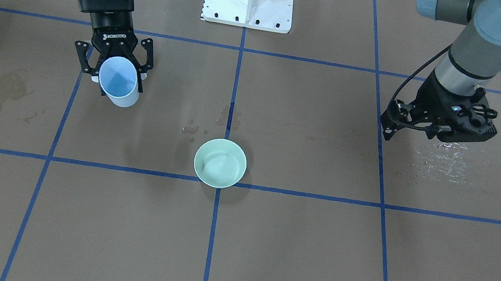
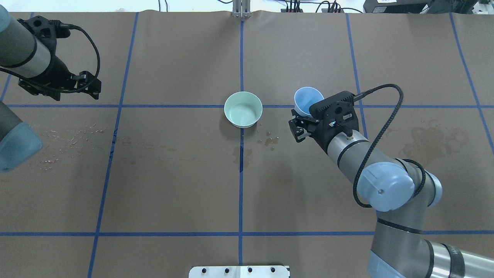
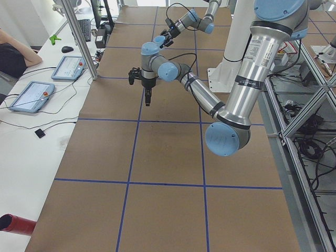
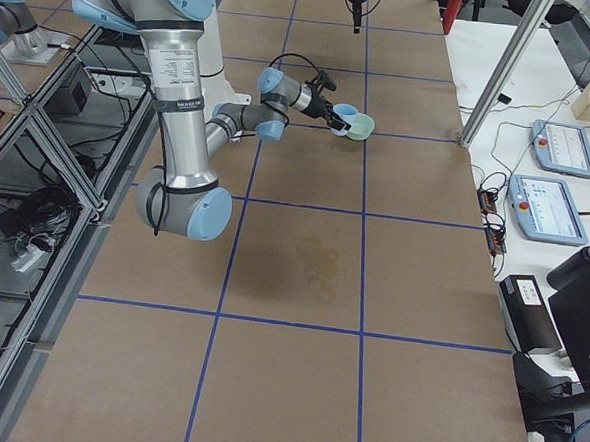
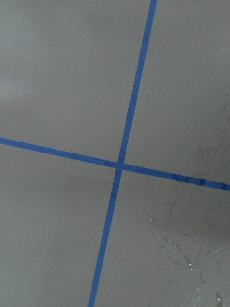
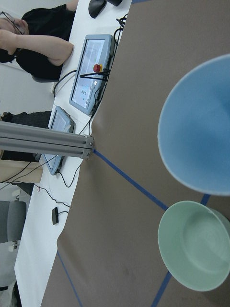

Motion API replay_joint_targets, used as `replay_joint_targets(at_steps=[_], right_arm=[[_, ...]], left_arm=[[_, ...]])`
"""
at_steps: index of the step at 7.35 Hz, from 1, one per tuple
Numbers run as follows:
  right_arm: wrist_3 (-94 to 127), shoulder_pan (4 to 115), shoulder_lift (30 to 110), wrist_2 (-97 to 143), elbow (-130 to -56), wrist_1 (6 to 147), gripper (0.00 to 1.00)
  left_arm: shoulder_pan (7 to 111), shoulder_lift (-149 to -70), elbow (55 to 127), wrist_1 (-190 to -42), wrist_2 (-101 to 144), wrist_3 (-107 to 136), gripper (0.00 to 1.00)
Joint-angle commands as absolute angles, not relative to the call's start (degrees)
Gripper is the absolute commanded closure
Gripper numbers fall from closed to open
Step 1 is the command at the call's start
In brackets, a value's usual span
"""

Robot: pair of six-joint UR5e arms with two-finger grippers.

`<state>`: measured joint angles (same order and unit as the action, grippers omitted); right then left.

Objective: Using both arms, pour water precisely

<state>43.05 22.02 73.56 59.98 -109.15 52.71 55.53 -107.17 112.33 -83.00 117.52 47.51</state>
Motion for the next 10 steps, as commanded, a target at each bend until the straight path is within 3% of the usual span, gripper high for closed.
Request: replay_joint_targets(at_steps=[1, 3, 7, 10], right_arm=[[42.01, 21.89, 66.92, 63.26, -103.39, 54.92, 1.0], [40.52, 23.98, 65.4, 69.39, -100.73, 55.37, 1.0], [34.46, 27.85, 57.59, 83.2, -98.53, 72.01, 1.0], [33.49, 29.79, 53.2, 90.94, -92.93, 77.06, 1.0]], left_arm=[[58.0, -103.03, 112.41, -84.19, 117.69, 39.57, 0.0], [58.45, -102.22, 112.32, -85.34, 117.69, 39.46, 0.0], [58.45, -102.04, 111.97, -85.43, 117.69, 39.46, 0.0], [58.36, -102.04, 111.54, -85.6, 117.69, 39.46, 0.0]])
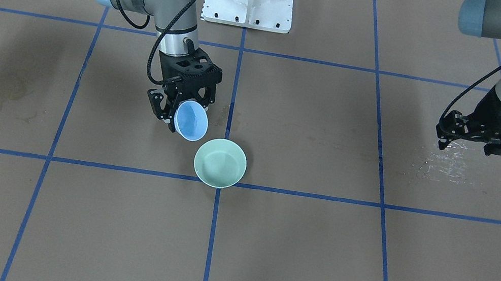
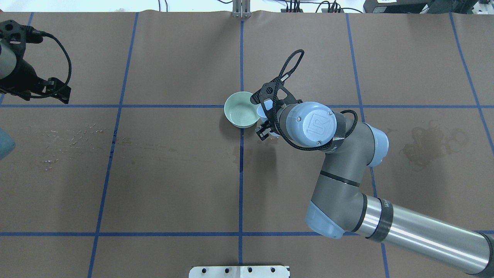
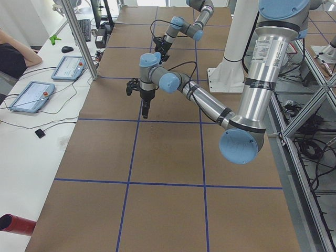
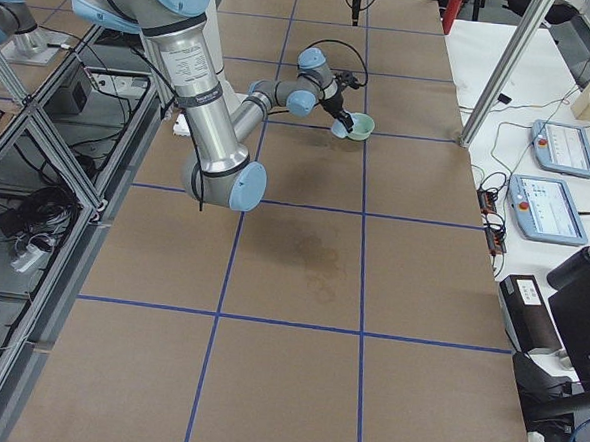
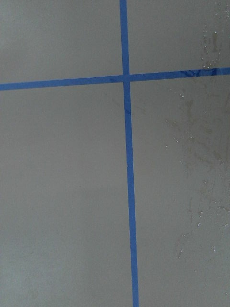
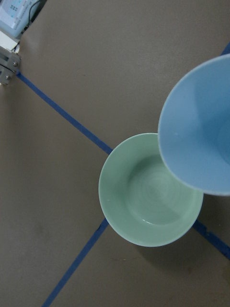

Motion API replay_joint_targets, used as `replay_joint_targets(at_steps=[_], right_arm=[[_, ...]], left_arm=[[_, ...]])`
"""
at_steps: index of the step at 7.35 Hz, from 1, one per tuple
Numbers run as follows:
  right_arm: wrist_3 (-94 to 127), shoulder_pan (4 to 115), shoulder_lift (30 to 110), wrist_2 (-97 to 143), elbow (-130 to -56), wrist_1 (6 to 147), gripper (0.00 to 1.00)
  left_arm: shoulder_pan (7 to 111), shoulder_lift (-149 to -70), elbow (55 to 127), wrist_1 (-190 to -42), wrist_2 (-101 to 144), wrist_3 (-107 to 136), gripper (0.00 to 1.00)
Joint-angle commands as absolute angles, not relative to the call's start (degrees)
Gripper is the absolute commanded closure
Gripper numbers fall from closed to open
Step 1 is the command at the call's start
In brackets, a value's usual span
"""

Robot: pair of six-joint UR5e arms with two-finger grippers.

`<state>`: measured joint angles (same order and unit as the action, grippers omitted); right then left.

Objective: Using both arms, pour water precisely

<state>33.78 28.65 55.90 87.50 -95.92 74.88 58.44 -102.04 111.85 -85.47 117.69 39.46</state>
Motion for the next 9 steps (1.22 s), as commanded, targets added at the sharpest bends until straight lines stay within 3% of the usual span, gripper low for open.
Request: replay_joint_targets(at_steps=[1, 9], right_arm=[[33.4, 30.32, 49.87, 92.1, -91.07, 80.82, 1.0], [21.55, 31.64, 38.23, 95.45, -82.36, 101.06, 1.0]], left_arm=[[58.36, -101.95, 111.36, -86.13, 117.69, 39.46, 0.0], [58.36, -101.95, 111.53, -86.22, 117.69, 39.55, 0.0]])
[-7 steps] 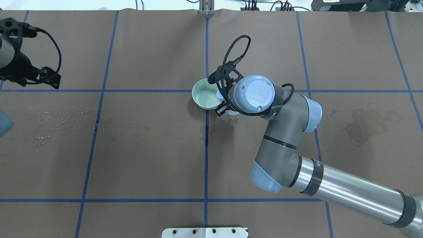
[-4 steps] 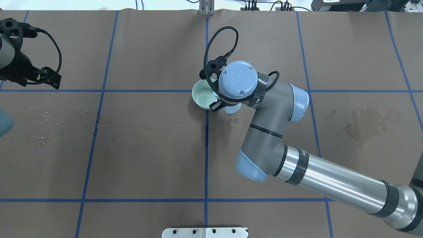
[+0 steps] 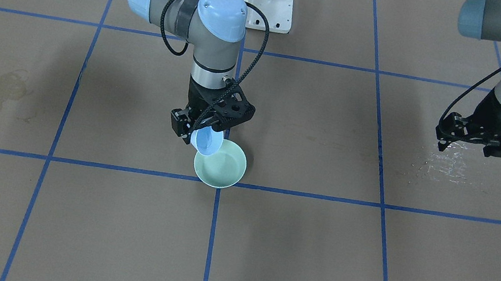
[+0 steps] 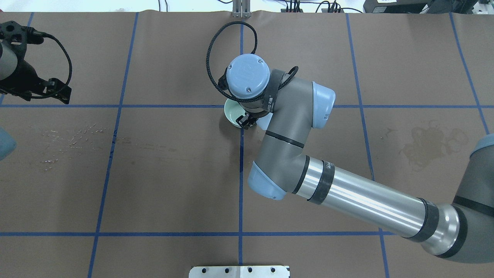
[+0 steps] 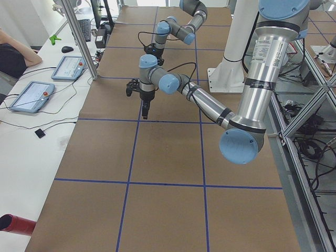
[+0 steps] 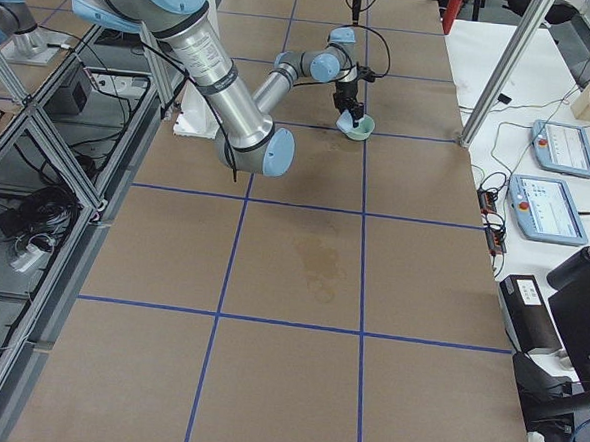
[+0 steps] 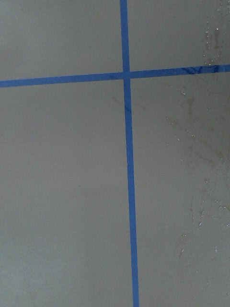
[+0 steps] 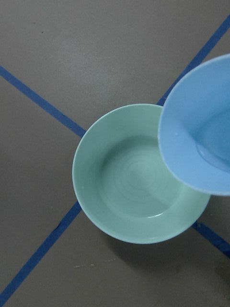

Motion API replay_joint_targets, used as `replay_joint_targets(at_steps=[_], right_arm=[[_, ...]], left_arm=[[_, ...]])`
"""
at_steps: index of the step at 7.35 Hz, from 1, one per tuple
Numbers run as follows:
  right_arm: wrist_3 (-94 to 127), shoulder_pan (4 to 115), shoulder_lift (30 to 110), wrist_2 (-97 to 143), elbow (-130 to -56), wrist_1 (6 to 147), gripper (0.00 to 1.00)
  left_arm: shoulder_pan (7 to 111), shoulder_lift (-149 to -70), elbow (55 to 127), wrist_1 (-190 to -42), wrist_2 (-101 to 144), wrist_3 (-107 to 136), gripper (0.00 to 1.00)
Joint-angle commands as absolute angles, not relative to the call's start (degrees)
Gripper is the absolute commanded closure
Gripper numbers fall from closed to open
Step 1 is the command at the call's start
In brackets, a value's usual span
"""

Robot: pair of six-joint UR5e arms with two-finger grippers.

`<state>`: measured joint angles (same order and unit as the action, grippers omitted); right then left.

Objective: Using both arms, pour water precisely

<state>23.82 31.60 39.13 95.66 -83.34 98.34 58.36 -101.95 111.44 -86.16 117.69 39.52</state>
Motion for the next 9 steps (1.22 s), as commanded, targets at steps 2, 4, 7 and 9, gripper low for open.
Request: replay_joint_targets(at_steps=[2, 4, 7, 9], right_arm=[[20.75, 31.64, 32.82, 95.1, -77.55, 106.49, 1.0], [20.65, 31.38, 30.42, 93.61, -75.25, 109.92, 1.0], [19.42, 30.32, 26.8, 90.09, -71.81, 115.48, 1.0], [19.42, 28.66, 26.72, 86.5, -71.81, 118.03, 1.0]], left_arm=[[58.36, -101.95, 111.53, -86.22, 117.69, 39.55, 0.0], [58.36, -101.95, 111.45, -86.22, 117.69, 39.55, 0.0], [58.27, -101.95, 110.92, -86.22, 117.69, 39.55, 0.0], [58.27, -101.95, 110.57, -86.22, 117.69, 39.55, 0.0]])
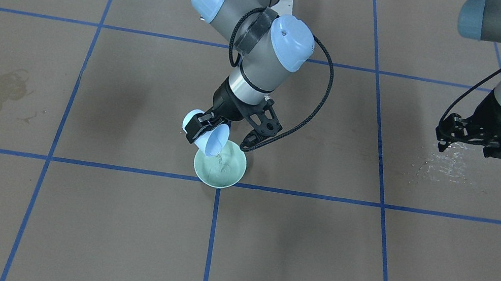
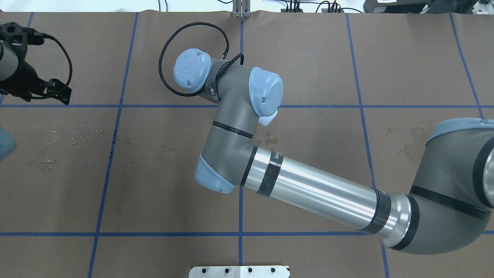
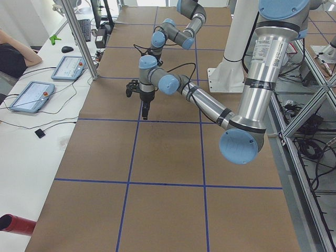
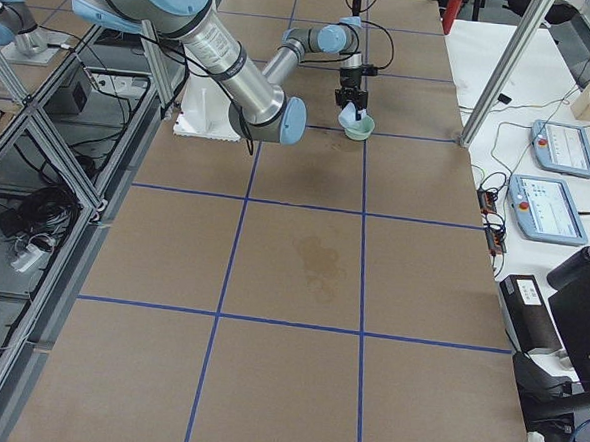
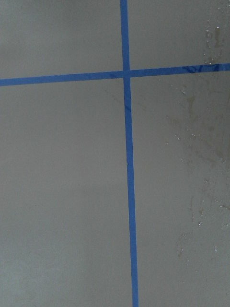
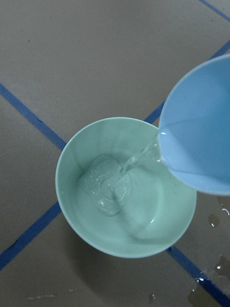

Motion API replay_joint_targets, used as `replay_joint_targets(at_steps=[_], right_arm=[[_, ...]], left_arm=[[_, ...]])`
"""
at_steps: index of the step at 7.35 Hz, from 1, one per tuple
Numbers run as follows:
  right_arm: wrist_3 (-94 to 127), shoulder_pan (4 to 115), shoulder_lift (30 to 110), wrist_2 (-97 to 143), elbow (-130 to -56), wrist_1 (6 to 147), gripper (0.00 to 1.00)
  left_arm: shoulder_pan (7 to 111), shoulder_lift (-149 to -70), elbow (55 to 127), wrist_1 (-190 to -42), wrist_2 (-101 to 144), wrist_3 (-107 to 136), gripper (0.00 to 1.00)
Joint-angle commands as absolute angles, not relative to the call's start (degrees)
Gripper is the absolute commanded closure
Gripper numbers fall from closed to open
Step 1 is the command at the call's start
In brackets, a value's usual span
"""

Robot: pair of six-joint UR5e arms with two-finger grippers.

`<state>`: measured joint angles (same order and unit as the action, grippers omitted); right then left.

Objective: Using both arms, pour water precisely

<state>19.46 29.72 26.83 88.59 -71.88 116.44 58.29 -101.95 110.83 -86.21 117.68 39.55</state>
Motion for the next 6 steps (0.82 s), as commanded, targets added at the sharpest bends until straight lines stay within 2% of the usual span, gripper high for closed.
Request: replay_joint_targets(at_steps=[1, 6], right_arm=[[19.42, 27.96, 26.89, 85.35, -71.81, 119.17, 1.0], [19.42, 25.93, 26.46, 80.77, -71.98, 122.52, 1.0]], left_arm=[[58.27, -101.95, 110.57, -86.22, 117.69, 39.55, 0.0], [58.18, -101.95, 110.3, -86.22, 117.69, 39.55, 0.0]])
